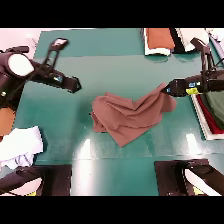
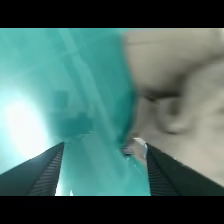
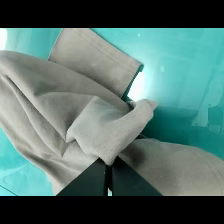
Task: Fold the shirts.
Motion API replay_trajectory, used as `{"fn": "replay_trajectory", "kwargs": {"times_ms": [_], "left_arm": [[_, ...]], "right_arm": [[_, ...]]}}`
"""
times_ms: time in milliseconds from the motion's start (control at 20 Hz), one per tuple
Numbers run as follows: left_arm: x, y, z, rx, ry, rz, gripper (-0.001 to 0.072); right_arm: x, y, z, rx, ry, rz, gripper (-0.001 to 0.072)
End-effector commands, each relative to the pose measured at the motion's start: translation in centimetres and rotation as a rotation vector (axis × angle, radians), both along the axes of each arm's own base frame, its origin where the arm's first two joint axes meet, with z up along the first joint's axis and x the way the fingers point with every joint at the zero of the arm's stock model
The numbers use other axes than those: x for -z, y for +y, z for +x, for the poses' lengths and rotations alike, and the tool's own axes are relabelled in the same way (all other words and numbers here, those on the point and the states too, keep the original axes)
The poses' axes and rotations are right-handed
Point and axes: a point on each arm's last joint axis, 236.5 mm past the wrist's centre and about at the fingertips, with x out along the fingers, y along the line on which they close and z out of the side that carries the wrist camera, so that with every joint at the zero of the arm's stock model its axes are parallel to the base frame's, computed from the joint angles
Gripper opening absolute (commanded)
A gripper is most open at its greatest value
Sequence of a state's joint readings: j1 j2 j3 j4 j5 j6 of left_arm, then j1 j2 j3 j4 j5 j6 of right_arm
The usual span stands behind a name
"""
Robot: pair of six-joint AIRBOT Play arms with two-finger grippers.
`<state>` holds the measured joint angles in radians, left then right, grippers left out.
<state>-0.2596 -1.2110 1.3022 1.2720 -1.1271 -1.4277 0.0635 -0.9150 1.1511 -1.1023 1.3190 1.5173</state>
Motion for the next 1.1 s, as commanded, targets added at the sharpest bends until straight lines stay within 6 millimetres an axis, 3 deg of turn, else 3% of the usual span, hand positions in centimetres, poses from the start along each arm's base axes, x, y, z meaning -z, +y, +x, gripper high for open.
{"fn": "replay_trajectory", "kwargs": {"times_ms": [0,150,300,500,600,650,800,900,1000,1050], "left_arm": [[4.2,2.1,-0.5,-0.068,0.131,-0.069,0.0584],[10.2,-1.2,-3.3,-0.038,0.299,-0.184,0.0584],[14.2,-4.3,-5.2,0.0,0.368,-0.213,0.0584],[16.5,-8.5,-6.1,0.059,0.362,-0.195,0.0584],[16.6,-9.6,-5.7,0.049,0.344,-0.211,0.0583],[16.5,-9.9,-5.3,0.038,0.325,-0.219,0.0549],[14.5,-10.2,-3.9,0.045,0.274,-0.23,0.002],[10.5,-8.9,-1.3,0.035,0.166,-0.233,0.0022],[2.8,-5.7,2.2,-0.021,-0.027,-0.248,0.0022],[-2.3,-3.5,3.3,-0.048,-0.15,-0.252,0.0022]], "right_arm": [[-0.2,0.0,0.4,0.01,-0.017,0.005,0.0014],[-0.3,0.0,0.6,0.013,-0.023,0.009,0.0014],[-0.4,0.1,0.6,0.012,-0.024,0.015,0.0014],[-0.3,0.2,0.5,0.011,-0.022,0.015,0.0014],[-0.3,0.2,0.5,0.011,-0.022,0.015,0.0014],[-0.3,0.2,0.5,0.011,-0.022,0.015,0.0014],[-0.9,0.1,0.7,0.012,-0.038,0.014,0.0014],[-3.3,-0.3,1.5,0.019,-0.107,0.001,0.0014],[-7.6,-1.4,2.5,0.036,-0.227,-0.046,0.0014],[-10.0,-1.9,2.7,0.045,-0.289,-0.066,0.0014]]}}
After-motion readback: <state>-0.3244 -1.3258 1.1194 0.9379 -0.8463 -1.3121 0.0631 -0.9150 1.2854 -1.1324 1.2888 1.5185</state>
